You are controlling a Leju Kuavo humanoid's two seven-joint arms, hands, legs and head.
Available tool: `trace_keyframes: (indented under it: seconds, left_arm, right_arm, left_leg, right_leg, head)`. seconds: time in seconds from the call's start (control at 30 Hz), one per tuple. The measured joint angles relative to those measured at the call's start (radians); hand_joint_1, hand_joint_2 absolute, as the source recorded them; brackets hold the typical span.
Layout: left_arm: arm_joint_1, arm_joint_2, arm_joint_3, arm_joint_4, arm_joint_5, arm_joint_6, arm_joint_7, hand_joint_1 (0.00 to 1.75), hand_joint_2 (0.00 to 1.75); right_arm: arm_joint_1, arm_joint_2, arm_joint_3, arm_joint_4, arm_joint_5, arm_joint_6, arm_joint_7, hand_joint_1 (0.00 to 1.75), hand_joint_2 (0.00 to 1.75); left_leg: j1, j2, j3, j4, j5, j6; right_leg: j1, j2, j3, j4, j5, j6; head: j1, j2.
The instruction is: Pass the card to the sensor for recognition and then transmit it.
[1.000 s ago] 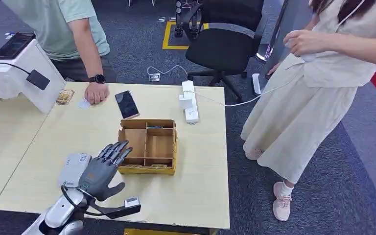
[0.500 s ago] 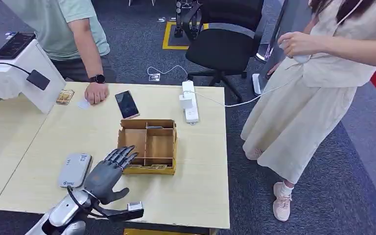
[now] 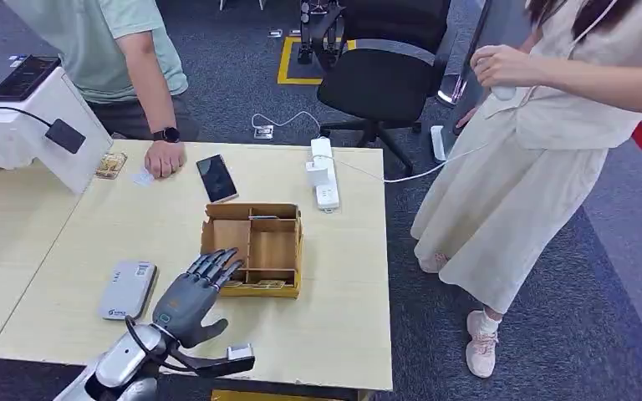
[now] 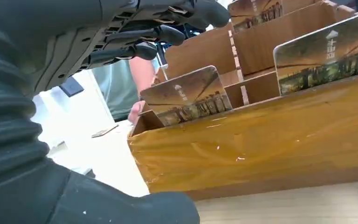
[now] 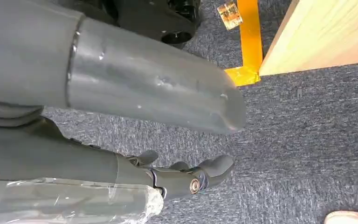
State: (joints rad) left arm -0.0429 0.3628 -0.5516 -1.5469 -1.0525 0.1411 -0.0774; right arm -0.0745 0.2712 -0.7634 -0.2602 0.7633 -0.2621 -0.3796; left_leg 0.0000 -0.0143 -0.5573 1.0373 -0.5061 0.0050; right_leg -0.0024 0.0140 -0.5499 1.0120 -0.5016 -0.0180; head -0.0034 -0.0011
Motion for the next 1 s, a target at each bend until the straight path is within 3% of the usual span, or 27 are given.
trace_keyframes:
  seconds: [0.17,0.2,0.47,0.77,1.0]
  left_arm:
    - [-0.003,-0.006,-0.001,0.007,-0.021,0.014,0.001,0.05,1.75]
    - [-0.005,-0.007,-0.002,0.008,-0.027,0.02,0.002,1.75,1.75]
    - [-0.022,-0.024,-0.017,0.015,-0.066,0.092,0.0,1.75,1.75]
    - [-0.049,-0.033,-0.031,0.026,-0.108,0.091,0.024,1.75,1.75]
    - [-0.063,-0.033,-0.055,0.045,-0.097,0.042,0.025,1.75,1.75]
  right_arm:
    - [0.0,0.0,0.003,0.0,0.0,0.0,0.0,0.0,0.0]
    - [0.0,0.0,0.005,0.0,0.0,0.0,0.0,0.0,0.0]
    - [0.0,0.0,0.013,0.0,0.0,0.0,0.0,0.0,0.0]
    - [0.001,0.0,0.013,0.0,-0.01,0.0,0.0,0.0,0.0]
    - [0.002,0.0,0.014,0.0,-0.014,0.0,0.0,0.0,0.0]
  left_leg:
    - [0.0,0.0,0.0,0.0,0.0,0.0]
    - [0.0,0.0,0.0,0.0,0.0,0.0]
    - [0.0,0.0,0.0,0.0,0.0,0.0]
    - [0.0,0.0,0.0,0.0,0.0,0.0]
    - [0.0,0.0,0.0,0.0,0.0,0.0]
  right_leg:
    - [0.0,0.0,0.0,0.0,0.0,0.0]
    - [0.0,0.0,0.0,0.0,0.0,0.0]
    - [0.0,0.0,0.0,0.0,0.0,0.0]
    - [0.0,0.0,0.0,0.0,0.0,0.0]
    - [0.0,0.0,0.0,0.0,0.0,0.0]
  head:
    - [0.0,0.0]
    - [0.0,0.0]
    - [0.0,0.0]
    - [0.0,0.0]
    - [0.0,0.0]
